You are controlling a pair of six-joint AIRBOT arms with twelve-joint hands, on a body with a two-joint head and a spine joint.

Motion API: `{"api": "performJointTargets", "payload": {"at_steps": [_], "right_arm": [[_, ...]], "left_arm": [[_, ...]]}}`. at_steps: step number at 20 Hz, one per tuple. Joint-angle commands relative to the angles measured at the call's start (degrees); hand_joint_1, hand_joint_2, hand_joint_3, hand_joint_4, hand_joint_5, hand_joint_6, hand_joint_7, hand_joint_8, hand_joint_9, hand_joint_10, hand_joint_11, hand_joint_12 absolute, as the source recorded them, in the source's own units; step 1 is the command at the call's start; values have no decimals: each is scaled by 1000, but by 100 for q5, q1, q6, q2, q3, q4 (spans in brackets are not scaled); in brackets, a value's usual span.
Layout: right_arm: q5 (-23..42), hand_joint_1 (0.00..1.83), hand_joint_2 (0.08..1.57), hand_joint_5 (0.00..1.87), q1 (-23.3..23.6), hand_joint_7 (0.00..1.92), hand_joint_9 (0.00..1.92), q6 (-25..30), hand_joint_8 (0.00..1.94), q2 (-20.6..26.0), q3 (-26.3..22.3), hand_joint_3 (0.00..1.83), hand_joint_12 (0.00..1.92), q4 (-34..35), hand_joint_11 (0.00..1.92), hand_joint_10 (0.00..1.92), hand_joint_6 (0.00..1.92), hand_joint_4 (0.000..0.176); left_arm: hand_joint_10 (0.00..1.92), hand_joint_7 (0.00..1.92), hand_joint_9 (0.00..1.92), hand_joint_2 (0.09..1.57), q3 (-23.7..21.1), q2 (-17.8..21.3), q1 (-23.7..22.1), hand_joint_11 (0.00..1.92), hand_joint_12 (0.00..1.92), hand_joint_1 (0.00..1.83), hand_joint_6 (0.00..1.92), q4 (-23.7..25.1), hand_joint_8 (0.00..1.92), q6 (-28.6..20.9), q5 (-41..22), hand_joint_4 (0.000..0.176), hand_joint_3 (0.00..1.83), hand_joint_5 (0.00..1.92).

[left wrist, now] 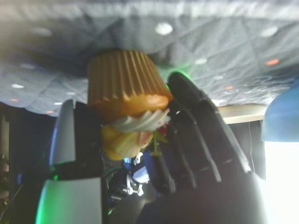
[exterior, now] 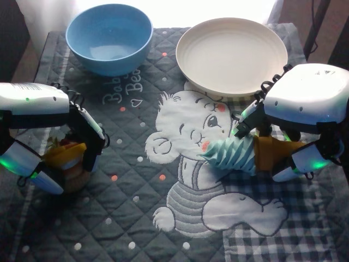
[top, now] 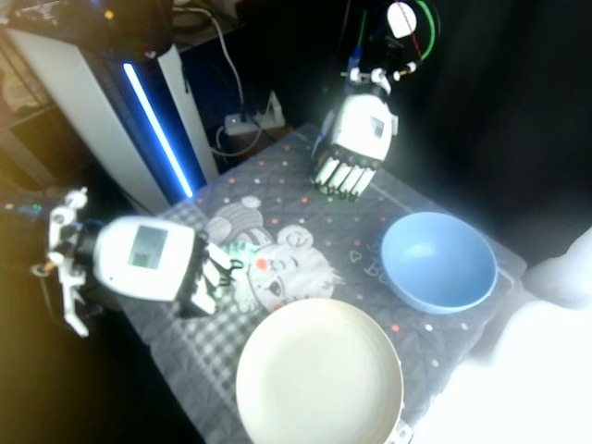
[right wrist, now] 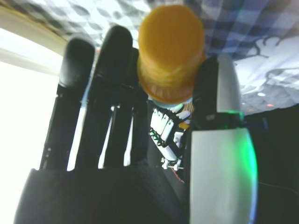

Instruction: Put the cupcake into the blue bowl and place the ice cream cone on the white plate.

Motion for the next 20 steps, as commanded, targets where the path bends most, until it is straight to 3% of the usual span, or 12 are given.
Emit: {"api": "performJointTargets", "payload": {"at_steps": [1, 5, 6, 7, 10, 11, 12, 15, 17, 18, 19, 20], "right_arm": [[594, 1291, 1023, 1089, 52, 1310, 1318, -12, 560, 12, 24, 1, 1243, 166, 1002, 489, 695, 0], [1056, 1289, 1038, 1055, 53, 1260, 1310, -24, 667, 176, 1, 2, 1306, 445, 1008, 561, 746, 0], [1259, 1272, 1059, 1023, 53, 1193, 1213, -153, 775, 292, -64, 0, 1373, 618, 924, 688, 815, 0], [1414, 1288, 1043, 1073, 53, 1221, 1217, -351, 761, 431, -160, 0, 1400, 799, 959, 768, 705, 0], [2048, 1283, 1047, 1039, 60, 1235, 1177, -1086, 709, 822, -449, 1, 1402, 1279, 864, 742, 763, 0], [2244, 1288, 1054, 1029, 85, 1215, 1179, -1195, 781, 879, -471, 1, 1423, 1375, 875, 753, 743, 0], [2416, 1284, 1069, 982, 189, 1188, 1216, -1220, 851, 903, -440, 3, 1431, 1415, 949, 779, 797, 0], [2432, 1276, 1092, 913, 595, 1158, 1222, -1674, 889, 824, -314, 0, 1432, 1586, 988, 784, 912, 0], [2109, 1278, 1091, 910, 1116, 1170, 1186, -1990, 843, 604, -107, 0, 1412, 1610, 932, 726, 937, 0], [2020, 1271, 1099, 886, 1234, 1157, 1185, -2032, 846, 523, -39, 0, 1386, 1605, 934, 710, 987, 0], [2003, 1271, 1099, 886, 1253, 1157, 1185, -2038, 846, 523, -28, 0, 1386, 1604, 934, 710, 987, 0], [1849, 1266, 1100, 887, 1429, 1155, 1183, -2081, 840, 402, 94, 0, 1400, 1573, 936, 717, 993, 0]], "left_arm": [[1106, 1147, 933, 1070, 20, 9, -28, 715, 1103, 1386, 968, -376, 532, 66, -292, 0, 0, 1050], [1152, 1087, 898, 1087, -28, 209, -31, 703, 1109, 1378, 1015, -965, 600, 488, -460, 0, 0, 1032], [1118, 1117, 926, 1080, -86, 301, -89, 735, 1091, 1381, 1021, -1132, 549, 656, -511, 0, 0, 1028], [1086, 1119, 951, 1074, -145, 401, -184, 741, 1045, 1383, 1013, -1272, 545, 813, -569, 0, 1, 1031], [1130, 1106, 932, 1067, -227, 641, -566, 728, 1113, 1386, 834, -1487, 615, 1029, -766, 0, 0, 1106], [1105, 1106, 972, 1057, -222, 680, -700, 792, 1154, 1388, 771, -1551, 585, 1097, -793, 0, 0, 1135], [994, 1252, 1089, 1025, -196, 704, -904, 925, 1182, 1398, 703, -1597, 294, 1185, -801, 0, 0, 1158], [934, 1307, 1131, 1013, -22, 654, -1551, 925, 1210, 1403, 680, -1672, 246, 1417, -663, 0, 1, 1145], [1014, 1200, 1110, 1034, 182, 544, -1857, 943, 1181, 1403, 603, -1859, 556, 1596, -518, 0, 2, 1085], [1234, 1121, 1102, 1059, 237, 515, -1905, 971, 1596, 1217, 718, -1879, 982, 1605, -489, 0, 0, 1100], [1234, 1121, 1102, 1059, 252, 505, -1919, 971, 1596, 1217, 718, -1883, 982, 1605, -489, 0, 0, 1100], [1307, 1033, 1057, 1097, 350, 435, -2020, 946, 1694, 1261, 583, -1895, 1168, 1614, -415, 0, 0, 1061]]}}
